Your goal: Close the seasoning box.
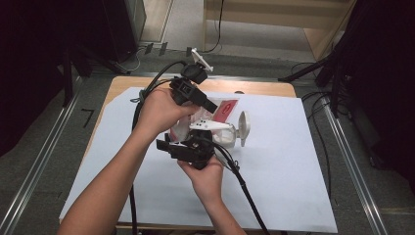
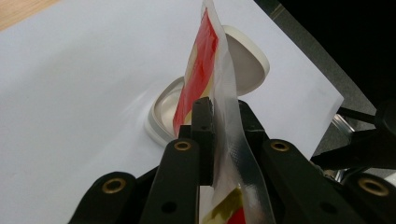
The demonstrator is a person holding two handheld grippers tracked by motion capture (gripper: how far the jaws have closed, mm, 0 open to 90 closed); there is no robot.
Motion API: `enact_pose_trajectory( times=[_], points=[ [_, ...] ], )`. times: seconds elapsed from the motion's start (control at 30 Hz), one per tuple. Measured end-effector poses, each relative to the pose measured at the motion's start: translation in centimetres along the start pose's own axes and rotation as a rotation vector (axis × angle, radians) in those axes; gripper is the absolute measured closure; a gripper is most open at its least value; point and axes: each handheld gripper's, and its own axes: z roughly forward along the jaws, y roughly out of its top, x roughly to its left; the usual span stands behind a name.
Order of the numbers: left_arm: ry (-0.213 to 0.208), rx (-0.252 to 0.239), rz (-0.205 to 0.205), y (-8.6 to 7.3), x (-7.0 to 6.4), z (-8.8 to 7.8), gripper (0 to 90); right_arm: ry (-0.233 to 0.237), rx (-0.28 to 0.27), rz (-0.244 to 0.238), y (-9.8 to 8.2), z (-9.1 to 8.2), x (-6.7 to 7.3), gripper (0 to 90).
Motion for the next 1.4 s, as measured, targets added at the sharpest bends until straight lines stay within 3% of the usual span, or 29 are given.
enact_pose_trajectory(
  times=[0.6,0.97,1.07,1.4],
  points=[
    [-0.003,-0.002,0.006,-0.3,-0.2,0.1,82.4,-0.005,0.003,-0.027,-0.4,-0.3,-0.1,58.2],
    [-0.008,-0.012,0.011,-1.4,0.0,-0.2,82.4,-0.004,0.016,-0.05,-1.1,0.1,-0.1,58.7],
    [-0.011,-0.034,-0.009,-1.8,-0.2,-0.1,82.2,-0.002,0.024,-0.054,-1.3,0.2,-0.1,58.8],
    [-0.009,-0.016,-0.011,-2.6,0.1,-0.2,82.1,-0.009,0.046,-0.065,-1.9,0.6,-0.1,58.5]
  ],
)
